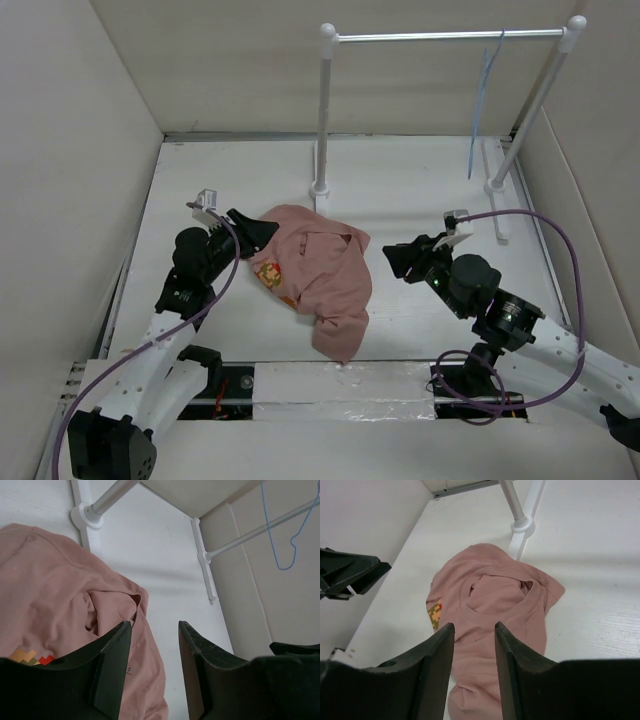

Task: Place the t-shirt on the hanger
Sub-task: Pick up the T-shirt from the center of the board.

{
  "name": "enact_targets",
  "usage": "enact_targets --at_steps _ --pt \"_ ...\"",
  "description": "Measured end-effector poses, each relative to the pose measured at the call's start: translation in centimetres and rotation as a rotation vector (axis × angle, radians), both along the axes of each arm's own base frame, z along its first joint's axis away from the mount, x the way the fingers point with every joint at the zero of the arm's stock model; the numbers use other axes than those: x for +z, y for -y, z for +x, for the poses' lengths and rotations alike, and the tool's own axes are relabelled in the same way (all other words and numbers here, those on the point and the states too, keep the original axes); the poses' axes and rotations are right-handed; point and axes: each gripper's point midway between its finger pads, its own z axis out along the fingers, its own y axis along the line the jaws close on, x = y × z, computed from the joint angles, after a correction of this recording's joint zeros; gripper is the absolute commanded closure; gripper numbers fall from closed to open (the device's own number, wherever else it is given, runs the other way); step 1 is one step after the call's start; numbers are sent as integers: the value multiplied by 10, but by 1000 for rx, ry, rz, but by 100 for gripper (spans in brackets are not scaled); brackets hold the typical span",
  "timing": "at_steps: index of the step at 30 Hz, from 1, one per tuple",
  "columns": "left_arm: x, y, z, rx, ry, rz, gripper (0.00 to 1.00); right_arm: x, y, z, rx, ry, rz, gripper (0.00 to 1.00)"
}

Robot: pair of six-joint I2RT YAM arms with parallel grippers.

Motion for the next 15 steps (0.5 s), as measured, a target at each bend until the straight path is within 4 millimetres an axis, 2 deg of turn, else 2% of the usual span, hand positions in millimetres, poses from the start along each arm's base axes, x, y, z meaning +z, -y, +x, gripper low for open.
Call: enact_targets --at_steps 1,2,3,6,8,9,11,15 --pt "-2 0 1 0 -6 4 60 -2 0 0 1 -4 -3 66" --pt "-4 0 1 1 -10 7 61 -3 0 -1 3 -7 -8 80" --pt "-5 0 2 3 -14 10 65 -5 0 -1 5 -10 -14 100" --pt "-3 -1 3 9 -8 11 73 -7 -1 -2 9 -22 -13 100" --pt "3 -2 3 17 13 1 85 -11 -3 -1 10 -33 -21 100" --pt "7 -3 4 21 31 -1 98 -13 -4 -1 12 -38 -27 100" --pt "11 -4 6 31 51 0 100 -20 -7 0 18 -53 -42 100" --pt "1 -8 20 62 21 42 100 -41 -15 -1 47 -94 -79 100"
